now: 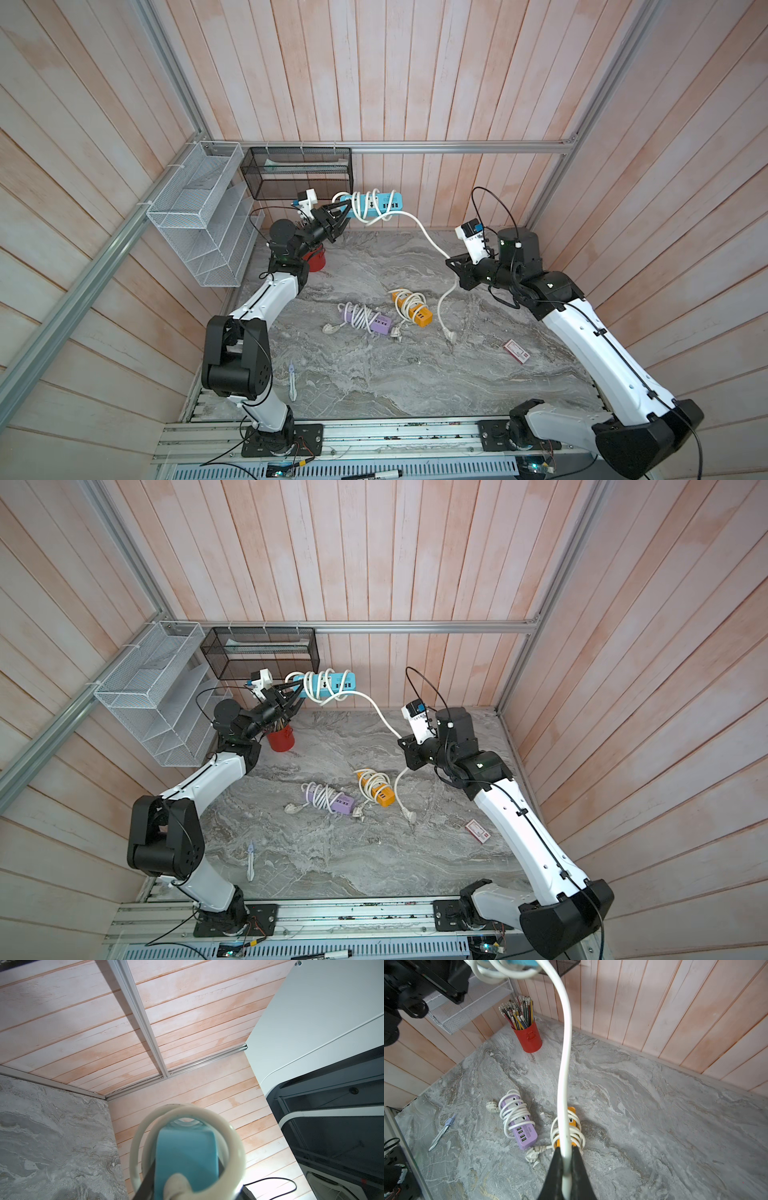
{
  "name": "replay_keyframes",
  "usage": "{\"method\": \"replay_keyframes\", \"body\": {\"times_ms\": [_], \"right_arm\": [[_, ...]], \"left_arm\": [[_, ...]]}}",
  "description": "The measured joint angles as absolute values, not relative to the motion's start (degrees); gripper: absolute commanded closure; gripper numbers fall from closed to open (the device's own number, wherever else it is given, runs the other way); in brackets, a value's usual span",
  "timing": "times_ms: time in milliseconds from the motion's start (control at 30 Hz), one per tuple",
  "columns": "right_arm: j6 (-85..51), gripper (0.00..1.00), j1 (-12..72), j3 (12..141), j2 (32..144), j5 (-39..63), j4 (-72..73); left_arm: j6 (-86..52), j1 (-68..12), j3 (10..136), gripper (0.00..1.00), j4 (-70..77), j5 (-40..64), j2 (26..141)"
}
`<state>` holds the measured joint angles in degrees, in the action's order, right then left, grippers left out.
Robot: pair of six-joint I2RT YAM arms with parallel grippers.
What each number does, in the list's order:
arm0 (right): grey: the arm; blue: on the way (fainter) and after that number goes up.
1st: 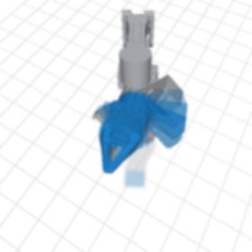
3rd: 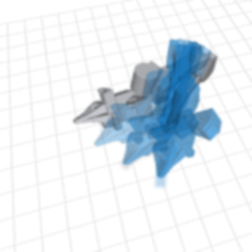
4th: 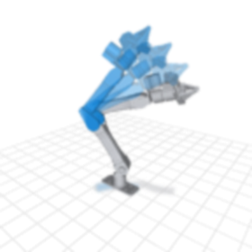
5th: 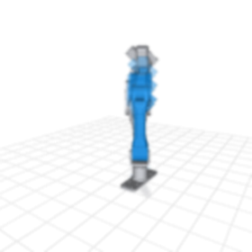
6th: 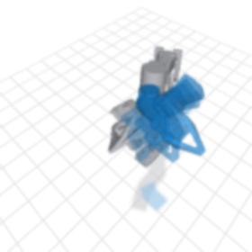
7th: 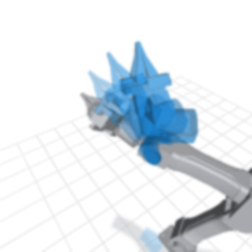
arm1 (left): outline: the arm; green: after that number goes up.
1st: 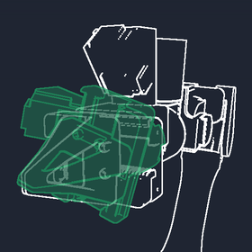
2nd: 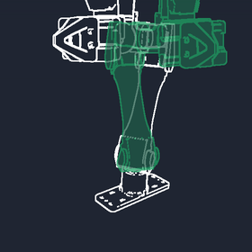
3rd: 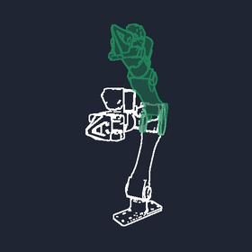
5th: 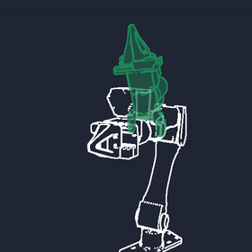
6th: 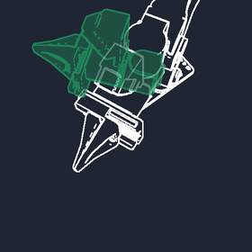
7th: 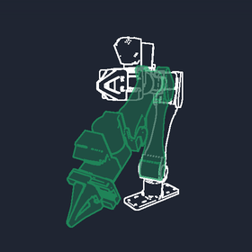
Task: Unwrap the cord wrapped around the power strip
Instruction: Unwrap the power cord from the power strip.
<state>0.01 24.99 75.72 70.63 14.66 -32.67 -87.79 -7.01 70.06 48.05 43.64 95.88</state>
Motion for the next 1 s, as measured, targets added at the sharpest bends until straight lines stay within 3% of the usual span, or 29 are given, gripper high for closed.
{"method": "replay_keyframes", "body": {"times_ms": [533,1000], "right_arm": [[-5.28,1.00,14.35,76.36,78.74,12.69,-33.36],[-6.44,1.00,11.46,96.27,84.49,11.86,-31.73]], "left_arm": [[-91.98,-7.31,62.67,1.00,51.59,44.75,86.59],[-91.85,-9.80,46.92,1.00,51.99,44.47,83.66]]}}
